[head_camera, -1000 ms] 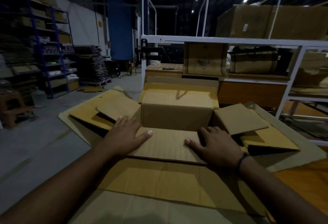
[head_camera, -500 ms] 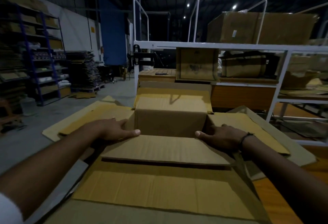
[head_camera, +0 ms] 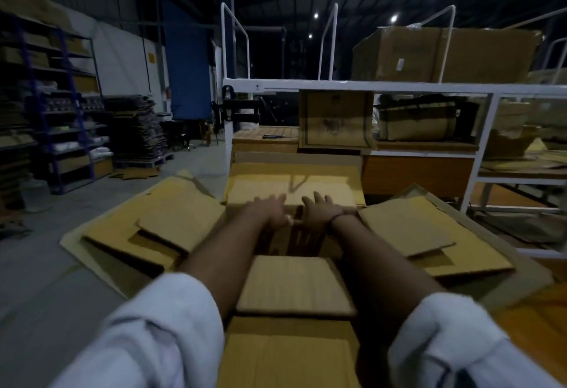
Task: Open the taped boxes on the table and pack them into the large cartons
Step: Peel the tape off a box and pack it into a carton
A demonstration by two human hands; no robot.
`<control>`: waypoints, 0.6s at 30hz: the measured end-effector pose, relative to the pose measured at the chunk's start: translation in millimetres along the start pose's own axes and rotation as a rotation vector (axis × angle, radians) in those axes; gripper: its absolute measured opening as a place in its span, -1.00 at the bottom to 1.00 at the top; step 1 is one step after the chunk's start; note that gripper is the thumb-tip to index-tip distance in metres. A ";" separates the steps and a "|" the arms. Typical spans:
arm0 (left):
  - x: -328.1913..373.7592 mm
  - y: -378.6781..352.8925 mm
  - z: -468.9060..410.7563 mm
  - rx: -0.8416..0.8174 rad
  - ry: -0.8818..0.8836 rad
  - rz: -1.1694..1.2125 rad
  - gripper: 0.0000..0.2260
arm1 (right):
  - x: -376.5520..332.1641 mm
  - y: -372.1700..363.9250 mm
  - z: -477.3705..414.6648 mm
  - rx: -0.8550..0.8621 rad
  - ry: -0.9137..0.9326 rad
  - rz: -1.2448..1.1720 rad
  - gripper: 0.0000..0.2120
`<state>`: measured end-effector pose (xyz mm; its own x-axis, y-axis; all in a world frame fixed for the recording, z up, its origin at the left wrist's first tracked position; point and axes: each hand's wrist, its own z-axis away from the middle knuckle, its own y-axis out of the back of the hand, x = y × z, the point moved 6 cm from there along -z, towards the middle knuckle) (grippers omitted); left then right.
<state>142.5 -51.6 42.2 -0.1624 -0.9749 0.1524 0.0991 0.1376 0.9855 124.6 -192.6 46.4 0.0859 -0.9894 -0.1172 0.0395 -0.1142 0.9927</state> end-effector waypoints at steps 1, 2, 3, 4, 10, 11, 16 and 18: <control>0.7 -20.3 -4.2 0.002 -0.003 -0.018 -0.27 | 4.8 -17.2 -4.4 -0.001 -0.006 0.005 -0.13; -0.5 -36.3 -7.7 -0.018 0.000 -0.039 -0.25 | 8.7 -32.2 -8.5 -0.017 -0.006 0.026 -0.05; -3.5 -46.1 -11.0 -0.039 0.005 -0.049 -0.21 | 12.5 -41.1 -12.8 -0.031 -0.005 0.048 0.01; -5.4 -49.3 -12.0 -0.041 0.006 -0.053 -0.18 | 15.9 -44.2 -18.8 -0.026 -0.003 0.067 0.04; -8.6 -37.4 -19.9 0.076 -0.014 -0.059 -0.17 | 22.3 -39.5 -39.6 0.020 -0.036 0.080 0.09; -8.1 -39.1 -21.3 0.078 -0.017 -0.063 -0.17 | 21.6 -38.0 -39.0 0.037 -0.038 0.075 0.08; -9.4 -40.6 -22.9 0.080 -0.024 -0.073 -0.17 | 23.2 -32.3 -30.5 0.080 -0.057 0.075 -0.02; -11.0 -42.2 -20.7 0.071 -0.024 -0.080 -0.17 | 28.4 -28.1 -23.2 0.119 -0.117 0.037 -0.10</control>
<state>160.5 -50.3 -2.6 -0.1904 -0.9789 0.0737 0.0151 0.0721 0.9973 149.0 -215.4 14.6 -0.0319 -0.9960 -0.0833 -0.0800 -0.0805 0.9935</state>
